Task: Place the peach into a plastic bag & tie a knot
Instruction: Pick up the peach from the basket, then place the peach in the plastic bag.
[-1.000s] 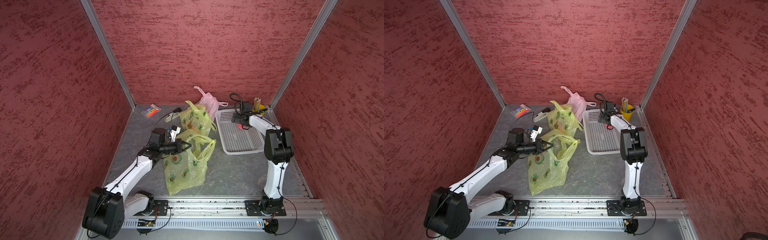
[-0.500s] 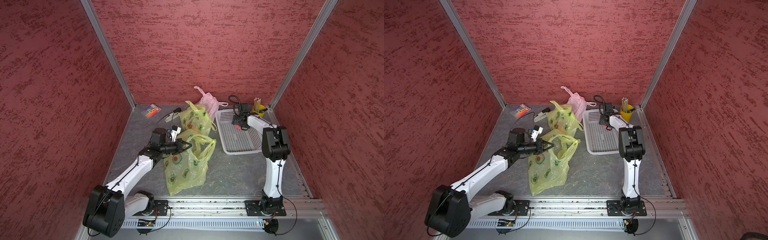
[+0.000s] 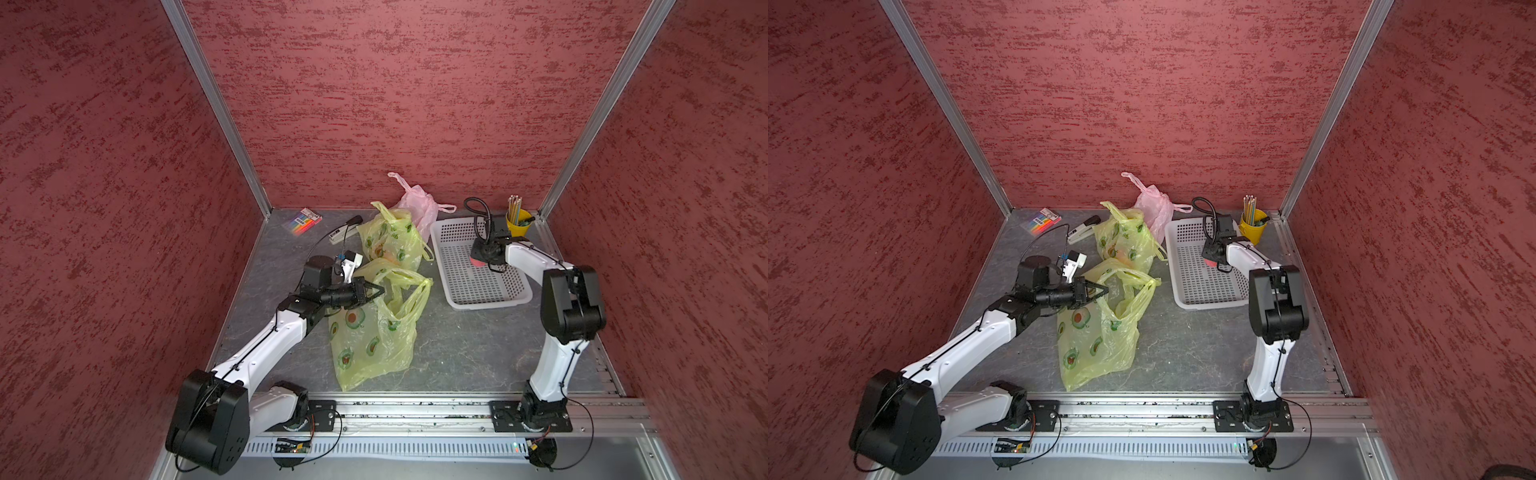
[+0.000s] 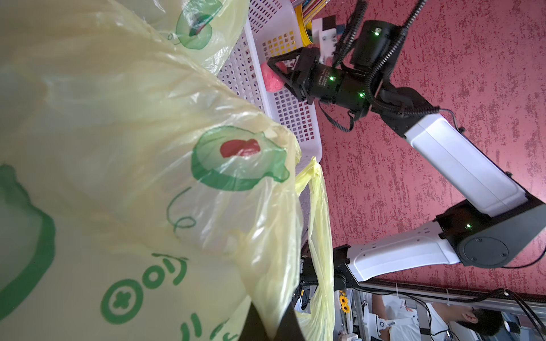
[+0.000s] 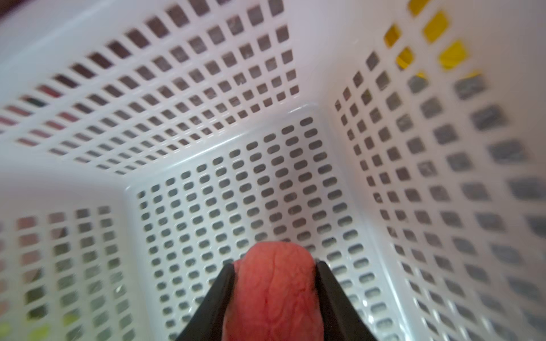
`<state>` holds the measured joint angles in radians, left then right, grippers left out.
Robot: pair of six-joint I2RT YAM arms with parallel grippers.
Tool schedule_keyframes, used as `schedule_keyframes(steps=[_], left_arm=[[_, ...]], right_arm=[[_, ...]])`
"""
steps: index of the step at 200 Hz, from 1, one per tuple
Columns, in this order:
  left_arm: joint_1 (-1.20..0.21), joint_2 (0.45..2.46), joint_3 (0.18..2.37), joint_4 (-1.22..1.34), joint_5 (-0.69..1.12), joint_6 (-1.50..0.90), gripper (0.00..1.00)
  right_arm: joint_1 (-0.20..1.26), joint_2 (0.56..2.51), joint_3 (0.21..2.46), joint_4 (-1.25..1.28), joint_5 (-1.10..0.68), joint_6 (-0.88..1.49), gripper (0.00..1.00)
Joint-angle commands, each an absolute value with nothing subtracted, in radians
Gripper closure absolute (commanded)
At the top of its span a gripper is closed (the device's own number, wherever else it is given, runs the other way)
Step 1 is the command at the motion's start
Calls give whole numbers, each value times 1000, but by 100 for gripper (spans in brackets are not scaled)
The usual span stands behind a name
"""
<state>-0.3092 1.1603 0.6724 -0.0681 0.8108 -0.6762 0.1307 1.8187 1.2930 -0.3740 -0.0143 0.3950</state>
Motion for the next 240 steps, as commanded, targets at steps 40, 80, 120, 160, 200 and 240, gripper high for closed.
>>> schedule_keyframes(steps=[40,80,120,160,200,240], left_arm=[[-317,1159,687,-93,807,-657,100],[-320,1161,704,-103,800,-656,100],[-328,1143,703,-109,789,-662,100],[-329,1108,687,-114,772,-668,100],[-324,1119,669,-90,769,-668,100],[-309,1128,647,-59,779,-675,100]], right_arm=[[411,1388,1184,-368,-345,413,69],[666,1345,1163,-372,-416,455,67],[743,1541,1173,-325,-370,486,69],[756,1730,1252,-275,-363,528,67],[771,1810,1288,-218,-491,575,52],[772,1824,1237,-139,-758,585,19]])
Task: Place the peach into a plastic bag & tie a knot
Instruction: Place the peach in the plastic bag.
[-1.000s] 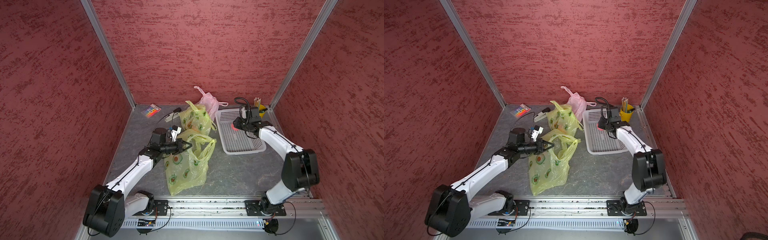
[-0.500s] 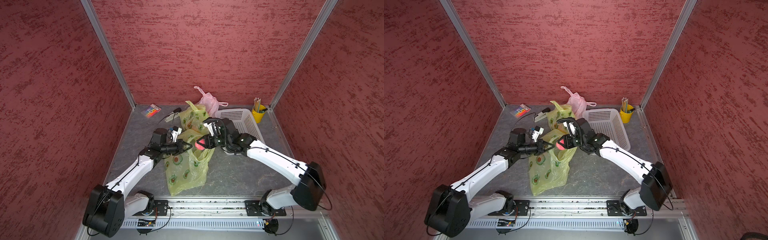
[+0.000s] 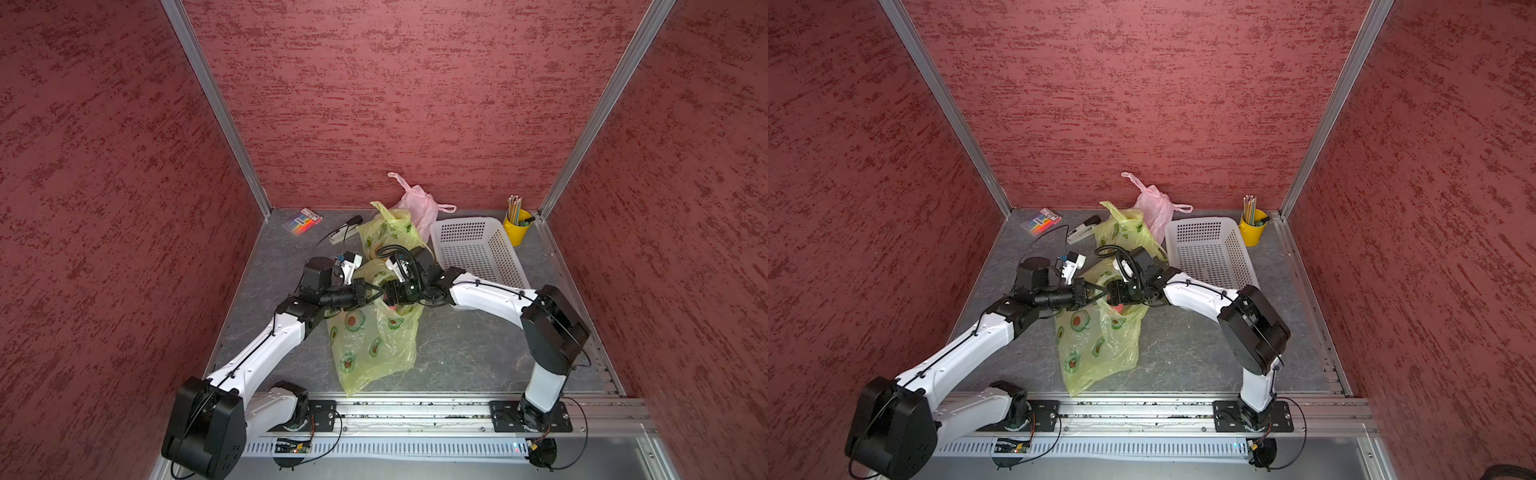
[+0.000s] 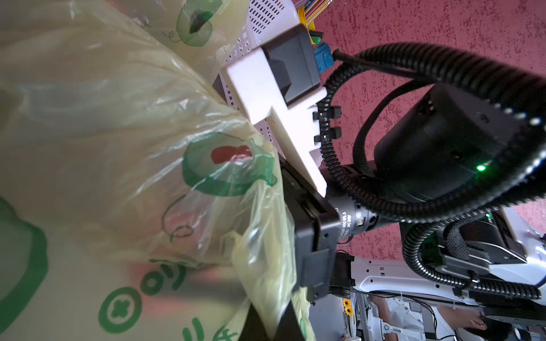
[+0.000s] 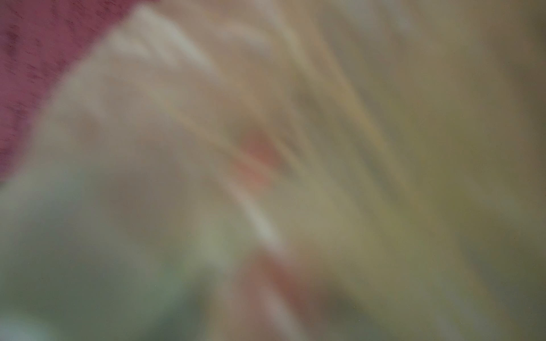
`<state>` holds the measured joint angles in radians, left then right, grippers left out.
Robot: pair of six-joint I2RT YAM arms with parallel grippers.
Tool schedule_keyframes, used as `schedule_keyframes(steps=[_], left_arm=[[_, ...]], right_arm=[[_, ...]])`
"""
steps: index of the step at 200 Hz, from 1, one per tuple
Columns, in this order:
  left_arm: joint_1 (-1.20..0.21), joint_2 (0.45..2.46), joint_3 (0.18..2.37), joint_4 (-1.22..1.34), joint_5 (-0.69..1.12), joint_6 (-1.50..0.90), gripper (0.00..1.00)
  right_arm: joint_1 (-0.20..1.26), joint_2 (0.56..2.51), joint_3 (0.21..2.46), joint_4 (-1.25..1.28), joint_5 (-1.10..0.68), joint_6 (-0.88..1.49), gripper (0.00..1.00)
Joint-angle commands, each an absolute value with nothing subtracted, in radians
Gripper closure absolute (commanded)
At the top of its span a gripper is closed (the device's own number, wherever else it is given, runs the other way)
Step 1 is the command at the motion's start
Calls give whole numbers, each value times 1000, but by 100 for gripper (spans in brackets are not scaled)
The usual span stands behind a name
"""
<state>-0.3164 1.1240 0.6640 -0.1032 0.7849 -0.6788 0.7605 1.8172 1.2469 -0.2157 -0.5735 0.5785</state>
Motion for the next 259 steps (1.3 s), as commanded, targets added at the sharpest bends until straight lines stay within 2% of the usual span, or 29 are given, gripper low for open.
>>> schedule_keyframes(steps=[1,33,54,69,100,122,146,157,180,212,240,259], left_arm=[[-309,1128,646,-59,779,-675,100],[-299,1124,644,-60,785,-676,100],[-296,1124,644,-72,784,-672,100],[-294,1123,645,-80,781,-667,100],[-291,1123,639,-95,773,-655,100],[-288,1124,632,-100,772,-648,100],[-286,1134,626,-96,777,-644,100],[-286,1138,623,-91,780,-644,100],[-287,1143,616,-76,784,-646,100],[-287,1146,614,-75,787,-647,100],[-287,1155,610,-68,788,-648,100],[-287,1160,601,-57,788,-650,100]], right_arm=[[772,1823,1237,-141,-760,583,19],[770,1823,1234,-172,-746,560,15],[769,1813,1256,-218,-687,546,19],[768,1790,1291,-297,-599,514,26],[757,1689,1368,-496,-301,453,32],[751,1590,1389,-606,-106,437,29],[744,1491,1388,-664,19,430,20],[734,1459,1378,-677,60,431,19],[690,1403,1317,-651,55,431,18],[675,1425,1249,-578,-30,419,22],[638,1448,1173,-446,-162,479,23],[613,1477,1112,-331,-197,568,16]])
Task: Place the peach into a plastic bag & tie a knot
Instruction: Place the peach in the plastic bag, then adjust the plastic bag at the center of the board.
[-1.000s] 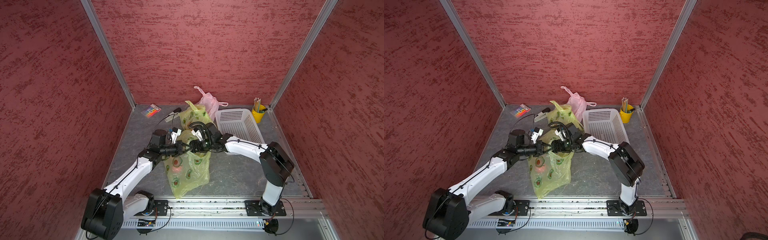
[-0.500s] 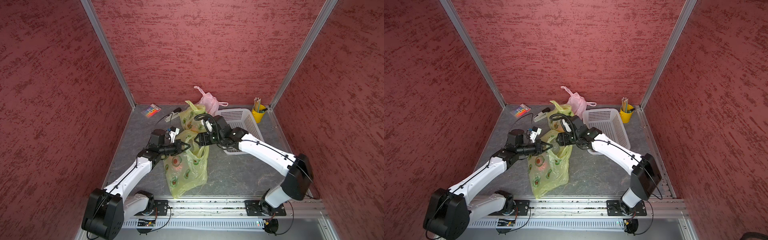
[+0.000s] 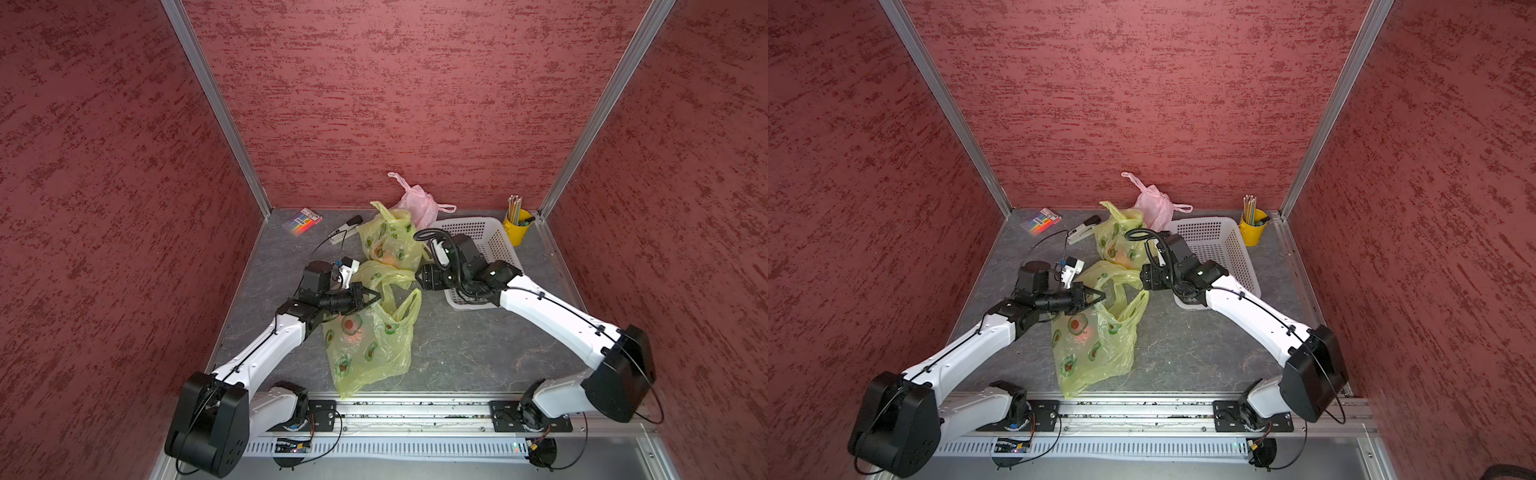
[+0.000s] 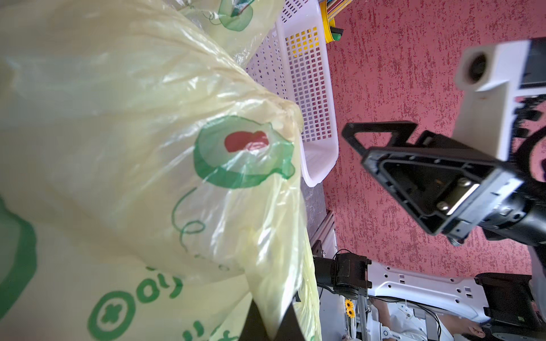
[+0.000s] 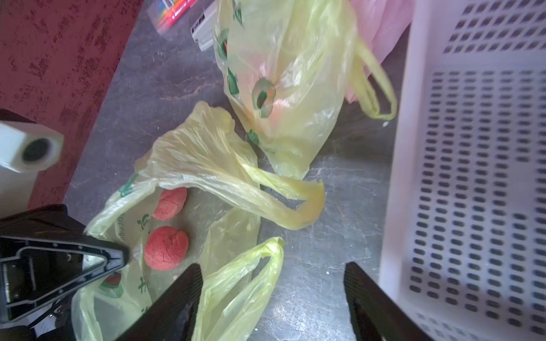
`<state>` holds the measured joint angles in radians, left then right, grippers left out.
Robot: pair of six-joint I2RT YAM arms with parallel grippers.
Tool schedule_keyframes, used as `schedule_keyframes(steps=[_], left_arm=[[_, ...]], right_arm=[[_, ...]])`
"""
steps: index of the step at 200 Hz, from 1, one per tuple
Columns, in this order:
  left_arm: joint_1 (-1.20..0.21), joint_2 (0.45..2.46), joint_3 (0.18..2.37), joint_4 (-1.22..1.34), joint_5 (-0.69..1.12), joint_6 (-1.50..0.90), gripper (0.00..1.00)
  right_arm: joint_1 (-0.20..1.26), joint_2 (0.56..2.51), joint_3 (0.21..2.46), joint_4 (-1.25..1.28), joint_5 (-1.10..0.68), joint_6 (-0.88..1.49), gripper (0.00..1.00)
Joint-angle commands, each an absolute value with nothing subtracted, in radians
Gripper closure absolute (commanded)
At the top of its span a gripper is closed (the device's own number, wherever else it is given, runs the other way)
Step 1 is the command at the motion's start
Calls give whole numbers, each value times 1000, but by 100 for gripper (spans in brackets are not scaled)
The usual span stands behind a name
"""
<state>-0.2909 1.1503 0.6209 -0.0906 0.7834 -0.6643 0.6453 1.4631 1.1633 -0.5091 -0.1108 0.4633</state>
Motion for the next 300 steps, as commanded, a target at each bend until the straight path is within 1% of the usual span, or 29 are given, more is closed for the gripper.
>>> schedule_keyframes(steps=[1,20,79,127,144,167,175,192,214,254,278,300], left_arm=[[-287,1160,601,-56,788,-650,100],[-287,1167,592,-48,790,-653,100],[-288,1169,588,-36,796,-657,100],[-292,1167,575,-11,798,-672,100],[-295,1168,573,-11,798,-672,100],[-296,1167,572,-6,798,-672,100],[-296,1167,570,-5,799,-675,100],[-298,1167,570,-2,799,-675,100],[-297,1164,571,-2,799,-676,100],[-297,1159,568,-5,799,-675,100],[-298,1155,566,-6,798,-676,100],[-298,1154,566,-3,798,-678,100]], right_arm=[[612,1477,1108,-324,-201,573,16],[604,1486,1059,-210,-229,659,16],[588,1562,989,11,-274,832,15],[588,1639,996,60,-238,910,14],[588,1666,1001,67,-245,919,16],[588,1687,1002,75,-247,929,22],[588,1692,1002,73,-243,935,22],[587,1700,999,64,-232,943,17],[586,1696,988,61,-222,952,15],[585,1676,973,46,-210,959,14],[583,1665,954,57,-218,985,9],[583,1660,932,101,-246,1017,9]])
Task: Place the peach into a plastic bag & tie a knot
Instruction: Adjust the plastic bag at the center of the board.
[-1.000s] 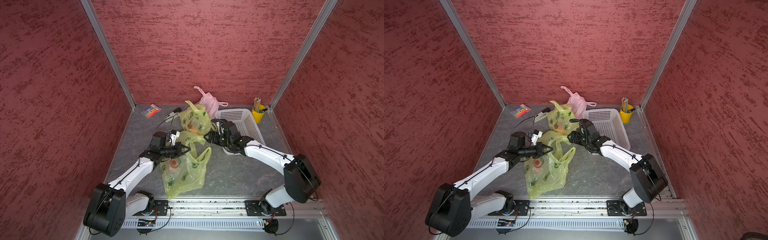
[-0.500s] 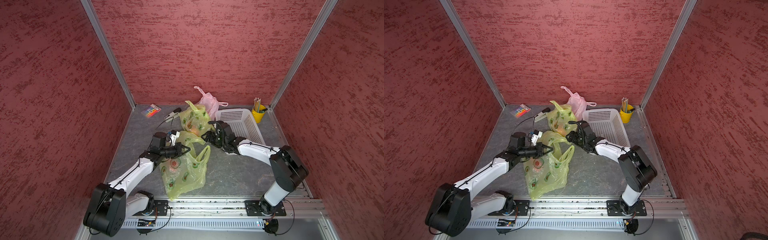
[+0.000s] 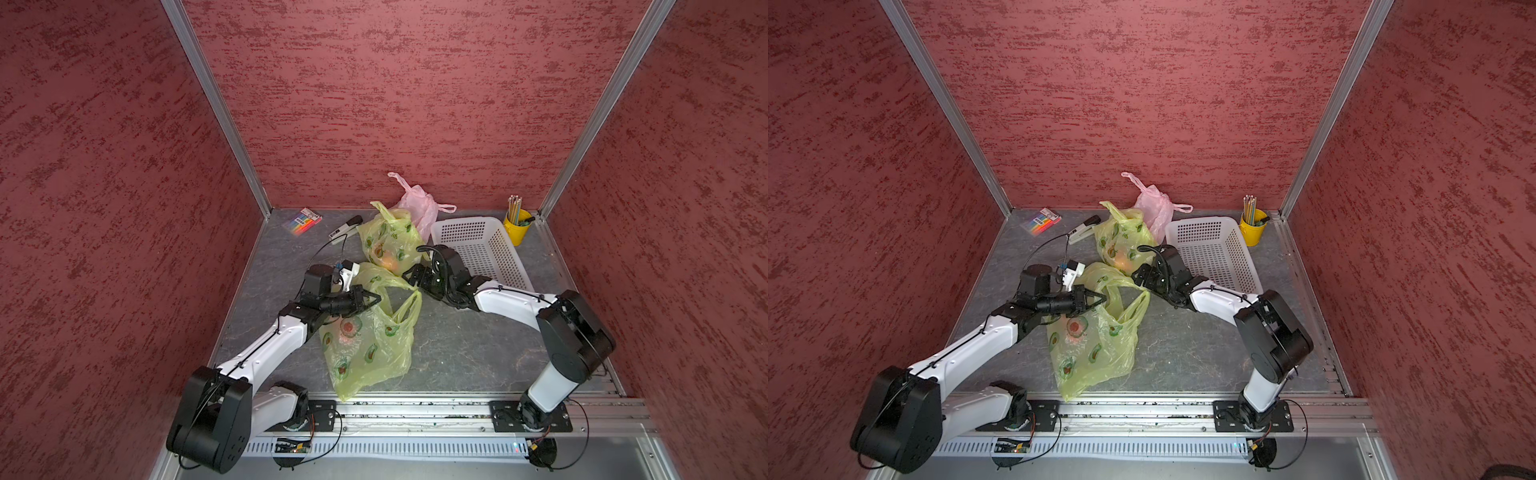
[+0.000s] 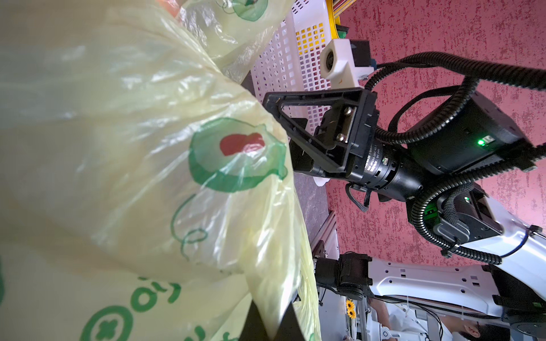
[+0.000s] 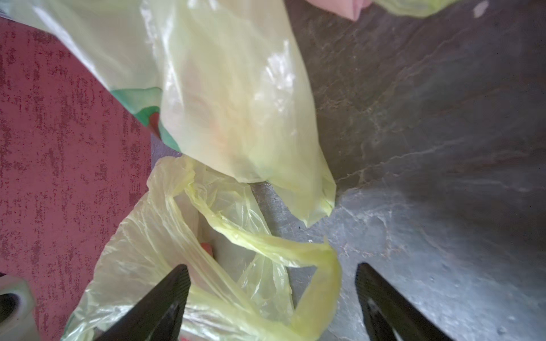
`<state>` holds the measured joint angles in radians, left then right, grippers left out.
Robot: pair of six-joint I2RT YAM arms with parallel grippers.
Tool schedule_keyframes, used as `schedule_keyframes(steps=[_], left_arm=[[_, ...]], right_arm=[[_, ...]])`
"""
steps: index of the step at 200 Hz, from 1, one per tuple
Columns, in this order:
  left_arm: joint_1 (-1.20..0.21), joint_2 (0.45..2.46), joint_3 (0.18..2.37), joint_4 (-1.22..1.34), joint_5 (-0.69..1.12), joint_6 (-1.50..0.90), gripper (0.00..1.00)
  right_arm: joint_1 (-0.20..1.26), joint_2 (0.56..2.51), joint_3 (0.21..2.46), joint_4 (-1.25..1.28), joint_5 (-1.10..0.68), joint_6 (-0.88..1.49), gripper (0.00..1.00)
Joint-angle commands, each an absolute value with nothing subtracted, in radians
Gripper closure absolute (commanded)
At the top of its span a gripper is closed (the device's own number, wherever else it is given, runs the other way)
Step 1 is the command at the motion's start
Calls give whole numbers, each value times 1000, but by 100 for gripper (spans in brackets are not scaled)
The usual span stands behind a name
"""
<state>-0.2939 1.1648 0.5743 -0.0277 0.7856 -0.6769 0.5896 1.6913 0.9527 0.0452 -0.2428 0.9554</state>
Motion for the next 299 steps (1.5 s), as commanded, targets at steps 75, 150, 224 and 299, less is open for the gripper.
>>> schedule_keyframes(steps=[75,150,224,299], left_arm=[[-304,1155,565,0,798,-680,100],[-309,1147,560,-11,799,-677,100],[-310,1106,600,-144,786,-607,91],[-319,854,909,-688,568,-352,37]], right_arm=[[583,1645,841,354,-354,1216,1],[585,1649,857,452,-357,1285,40],[584,1592,1039,269,-369,1147,90],[584,1719,1674,-466,-503,602,100]])
